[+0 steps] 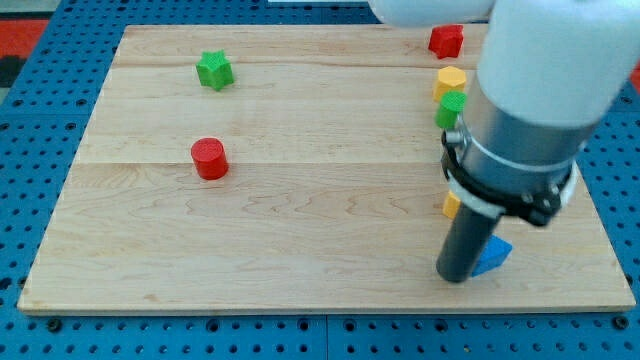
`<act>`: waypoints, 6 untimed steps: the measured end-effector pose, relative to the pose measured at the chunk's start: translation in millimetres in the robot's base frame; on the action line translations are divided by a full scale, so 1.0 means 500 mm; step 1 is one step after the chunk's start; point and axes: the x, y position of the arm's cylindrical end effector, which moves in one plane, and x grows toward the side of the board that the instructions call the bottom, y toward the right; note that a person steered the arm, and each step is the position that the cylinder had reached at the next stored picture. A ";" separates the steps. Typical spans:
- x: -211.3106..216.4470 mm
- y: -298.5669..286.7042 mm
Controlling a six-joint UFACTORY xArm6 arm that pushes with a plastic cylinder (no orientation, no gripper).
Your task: Push the blue cube slightly to the top
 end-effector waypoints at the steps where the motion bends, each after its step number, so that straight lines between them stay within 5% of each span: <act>1: 0.050 0.034; 3: -0.041 0.090; 6: -0.049 0.102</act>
